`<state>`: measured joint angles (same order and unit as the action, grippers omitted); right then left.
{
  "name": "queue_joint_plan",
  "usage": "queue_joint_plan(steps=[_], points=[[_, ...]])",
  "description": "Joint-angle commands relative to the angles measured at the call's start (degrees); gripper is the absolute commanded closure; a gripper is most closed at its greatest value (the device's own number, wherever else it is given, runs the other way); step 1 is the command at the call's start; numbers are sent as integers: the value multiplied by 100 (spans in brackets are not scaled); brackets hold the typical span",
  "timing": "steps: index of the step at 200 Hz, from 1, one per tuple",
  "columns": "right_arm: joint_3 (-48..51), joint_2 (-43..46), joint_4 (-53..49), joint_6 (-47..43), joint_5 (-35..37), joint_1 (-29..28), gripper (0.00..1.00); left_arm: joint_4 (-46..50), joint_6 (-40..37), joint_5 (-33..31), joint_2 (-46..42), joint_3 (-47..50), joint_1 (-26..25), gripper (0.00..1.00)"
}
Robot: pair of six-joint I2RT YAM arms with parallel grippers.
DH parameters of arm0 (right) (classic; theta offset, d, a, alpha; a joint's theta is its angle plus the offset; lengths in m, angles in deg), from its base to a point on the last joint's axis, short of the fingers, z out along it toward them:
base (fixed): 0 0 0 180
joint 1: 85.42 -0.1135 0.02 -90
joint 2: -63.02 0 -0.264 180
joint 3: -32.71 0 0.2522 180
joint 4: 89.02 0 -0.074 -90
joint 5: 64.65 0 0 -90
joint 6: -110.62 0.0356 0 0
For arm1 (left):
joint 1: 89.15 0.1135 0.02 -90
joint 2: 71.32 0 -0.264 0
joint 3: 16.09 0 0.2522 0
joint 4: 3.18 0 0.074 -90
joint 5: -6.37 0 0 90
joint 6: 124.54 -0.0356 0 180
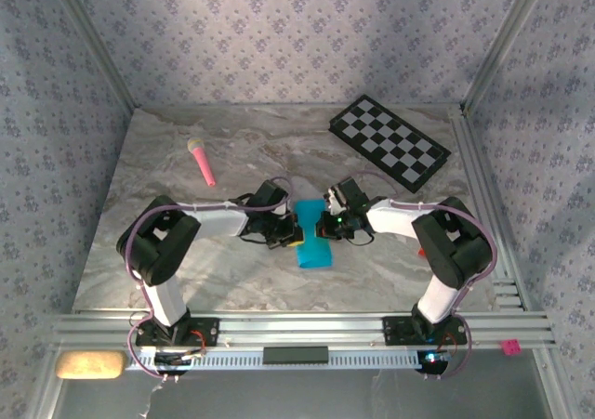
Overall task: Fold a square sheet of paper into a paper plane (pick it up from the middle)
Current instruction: First fold the square sheet of paper in half at the center of the table.
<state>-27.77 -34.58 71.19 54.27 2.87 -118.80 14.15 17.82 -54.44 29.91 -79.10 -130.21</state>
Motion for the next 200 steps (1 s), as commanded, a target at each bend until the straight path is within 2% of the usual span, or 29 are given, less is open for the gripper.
queue_joint_plan(steps=[1,38,89,131,168,200], points=[[321,-266,-681,62,499,-63,100,138,-237,-287,90,276,-17,100],[337,-252,-734,18,538,-45,100,423,-707,-696,-91,282,-15,100],[321,-215,-730,34,525,-53,100,421,-445,-221,-627,-126,-83,99],[304,-254,-739,46,526,-63,100,-525,217,418,-394,158,-128,100],[320,-259,-756,58,559,-78,100,-552,195,535,-117,301,-170,100],[321,-324,-742,77,577,-89,100,-421,-8,255,9,629,-194,100]])
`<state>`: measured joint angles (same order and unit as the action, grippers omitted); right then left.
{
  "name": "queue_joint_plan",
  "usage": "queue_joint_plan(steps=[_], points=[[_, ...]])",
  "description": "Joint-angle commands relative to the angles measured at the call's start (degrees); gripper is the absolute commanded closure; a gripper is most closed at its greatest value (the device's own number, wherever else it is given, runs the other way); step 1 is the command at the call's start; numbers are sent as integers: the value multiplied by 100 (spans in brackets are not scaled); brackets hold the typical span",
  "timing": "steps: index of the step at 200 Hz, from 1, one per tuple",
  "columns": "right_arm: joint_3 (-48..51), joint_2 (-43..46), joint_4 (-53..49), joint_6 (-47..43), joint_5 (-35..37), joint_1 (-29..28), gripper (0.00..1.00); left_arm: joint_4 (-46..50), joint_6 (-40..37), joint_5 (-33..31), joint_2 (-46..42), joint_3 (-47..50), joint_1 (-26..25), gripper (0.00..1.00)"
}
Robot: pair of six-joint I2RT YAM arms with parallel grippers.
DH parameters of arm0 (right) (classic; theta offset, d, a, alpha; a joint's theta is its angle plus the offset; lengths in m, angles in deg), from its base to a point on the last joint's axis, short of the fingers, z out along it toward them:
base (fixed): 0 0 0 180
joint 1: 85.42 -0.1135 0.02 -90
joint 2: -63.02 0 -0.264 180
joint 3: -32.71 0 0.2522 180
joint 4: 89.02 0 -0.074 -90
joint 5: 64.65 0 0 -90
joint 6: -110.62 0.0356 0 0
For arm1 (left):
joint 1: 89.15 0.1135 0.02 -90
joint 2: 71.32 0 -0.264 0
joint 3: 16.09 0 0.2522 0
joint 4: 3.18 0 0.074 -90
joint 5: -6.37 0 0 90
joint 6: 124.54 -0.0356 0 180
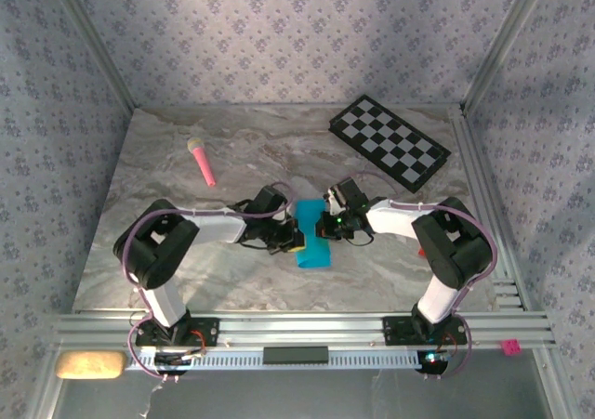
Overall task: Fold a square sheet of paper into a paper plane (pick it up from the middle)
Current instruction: First fold the square sheet of paper in half at the center of the table.
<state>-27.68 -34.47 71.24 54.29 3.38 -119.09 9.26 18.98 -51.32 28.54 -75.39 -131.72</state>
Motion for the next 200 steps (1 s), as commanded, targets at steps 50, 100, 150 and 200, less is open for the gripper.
queue_joint_plan(steps=[50,100,150,200], points=[[330,-327,-727,151,611,-80,100,297,-411,-311,26,294,-38,100],[336,-306,-765,138,634,-88,100,440,-381,-233,-490,106,-110,100],[351,-295,-718,155,643,-95,100,249,-236,70,-452,-15,-239,100],[385,-326,-691,158,667,-105,100,218,-301,50,-36,333,-272,100]])
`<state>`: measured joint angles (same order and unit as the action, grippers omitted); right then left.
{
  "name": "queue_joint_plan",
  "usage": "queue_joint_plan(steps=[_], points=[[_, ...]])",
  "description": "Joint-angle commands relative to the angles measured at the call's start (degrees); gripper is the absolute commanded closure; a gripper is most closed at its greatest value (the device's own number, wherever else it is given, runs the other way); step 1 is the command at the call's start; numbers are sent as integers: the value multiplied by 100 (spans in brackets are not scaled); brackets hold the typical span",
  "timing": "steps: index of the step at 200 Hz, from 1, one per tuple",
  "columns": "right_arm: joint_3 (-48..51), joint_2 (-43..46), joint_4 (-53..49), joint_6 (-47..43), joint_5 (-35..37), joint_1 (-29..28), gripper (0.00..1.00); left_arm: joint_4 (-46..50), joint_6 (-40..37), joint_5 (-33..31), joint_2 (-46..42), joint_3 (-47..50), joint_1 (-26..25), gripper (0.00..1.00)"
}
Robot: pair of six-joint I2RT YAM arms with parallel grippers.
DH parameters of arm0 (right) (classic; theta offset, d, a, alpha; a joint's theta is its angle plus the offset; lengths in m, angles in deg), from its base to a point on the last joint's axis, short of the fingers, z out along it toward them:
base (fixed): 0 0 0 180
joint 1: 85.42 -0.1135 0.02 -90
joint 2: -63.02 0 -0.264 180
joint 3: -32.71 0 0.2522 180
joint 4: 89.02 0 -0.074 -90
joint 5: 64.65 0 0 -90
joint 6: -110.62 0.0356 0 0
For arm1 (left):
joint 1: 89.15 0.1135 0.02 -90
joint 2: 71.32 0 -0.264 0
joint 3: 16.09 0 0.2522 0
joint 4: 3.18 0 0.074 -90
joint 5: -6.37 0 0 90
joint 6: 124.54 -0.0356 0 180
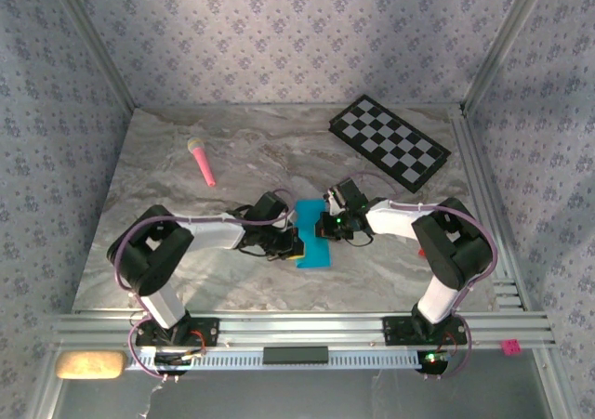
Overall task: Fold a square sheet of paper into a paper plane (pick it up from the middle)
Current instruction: First fold the square sheet of paper in half at the center of the table.
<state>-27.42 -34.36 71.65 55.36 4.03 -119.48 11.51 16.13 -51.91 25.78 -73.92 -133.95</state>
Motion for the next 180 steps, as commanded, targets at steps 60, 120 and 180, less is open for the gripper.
queue_joint_plan(steps=[60,120,180], points=[[402,-402,-677,83,638,-67,100,738,-596,-14,150,205,-31,100],[404,-389,-683,79,658,-56,100,902,-819,-11,-162,320,-73,100],[427,-384,-700,83,664,-66,100,1090,-1013,-33,-275,376,-160,99]])
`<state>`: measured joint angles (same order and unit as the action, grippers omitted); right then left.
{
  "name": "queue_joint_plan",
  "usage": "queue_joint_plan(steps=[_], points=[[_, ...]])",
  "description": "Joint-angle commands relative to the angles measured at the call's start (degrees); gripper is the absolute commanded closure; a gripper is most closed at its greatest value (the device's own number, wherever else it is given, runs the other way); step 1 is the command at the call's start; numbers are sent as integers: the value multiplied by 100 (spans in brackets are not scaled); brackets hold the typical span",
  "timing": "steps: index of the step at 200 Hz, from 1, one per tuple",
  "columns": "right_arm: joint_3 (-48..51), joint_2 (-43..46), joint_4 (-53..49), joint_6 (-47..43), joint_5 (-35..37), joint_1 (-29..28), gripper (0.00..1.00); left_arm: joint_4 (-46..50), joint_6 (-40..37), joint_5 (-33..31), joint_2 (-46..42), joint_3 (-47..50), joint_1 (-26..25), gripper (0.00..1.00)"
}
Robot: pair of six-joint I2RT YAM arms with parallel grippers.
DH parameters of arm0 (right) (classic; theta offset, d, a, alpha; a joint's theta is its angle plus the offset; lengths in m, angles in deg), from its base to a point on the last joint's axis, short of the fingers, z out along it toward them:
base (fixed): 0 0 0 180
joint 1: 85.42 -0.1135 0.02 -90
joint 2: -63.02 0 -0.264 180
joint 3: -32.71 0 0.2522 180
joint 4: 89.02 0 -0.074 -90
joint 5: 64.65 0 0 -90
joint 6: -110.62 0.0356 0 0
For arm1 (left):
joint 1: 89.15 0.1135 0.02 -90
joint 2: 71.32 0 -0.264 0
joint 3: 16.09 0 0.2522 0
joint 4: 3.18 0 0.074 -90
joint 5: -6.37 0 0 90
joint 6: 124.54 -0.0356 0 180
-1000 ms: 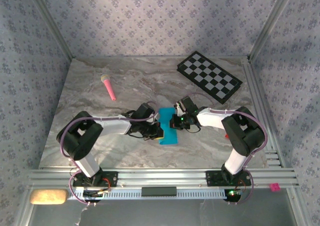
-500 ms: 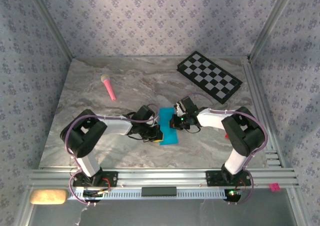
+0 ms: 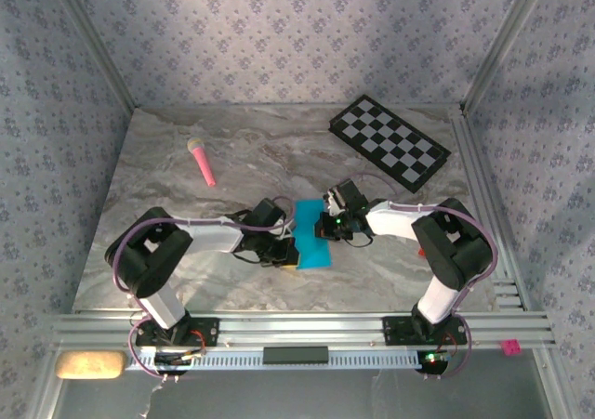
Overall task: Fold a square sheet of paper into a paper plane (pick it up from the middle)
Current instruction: First fold the square sheet of paper in half at the center of the table.
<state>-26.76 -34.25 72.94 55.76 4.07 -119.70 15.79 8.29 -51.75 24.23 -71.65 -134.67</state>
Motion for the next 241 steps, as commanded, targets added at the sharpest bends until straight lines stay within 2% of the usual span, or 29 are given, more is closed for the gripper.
queue_joint_plan(steps=[1,42,70,111,143,174,215,241], points=[[361,-392,-825,45,660,-44,100,672,-234,-58,-122,152,-88,99],[369,-387,-833,39,677,-44,100,975,-403,-313,-220,53,-183,98],[375,-363,-829,38,692,-43,100,1357,-516,-727,-318,-214,-450,98],[374,-359,-841,41,694,-43,100,1211,-270,-1140,-1168,-205,-480,97],[335,-357,-834,46,670,-45,100,630,-13,-553,-981,-335,-133,97],[323,-369,-851,40,699,-46,100,168,118,-38,-392,-607,-90,97],[354,-373,-816,45,690,-52,100,678,-176,90,175,-712,-103,98],[375,-365,-820,40,703,-59,100,990,-465,30,186,-407,-174,98]])
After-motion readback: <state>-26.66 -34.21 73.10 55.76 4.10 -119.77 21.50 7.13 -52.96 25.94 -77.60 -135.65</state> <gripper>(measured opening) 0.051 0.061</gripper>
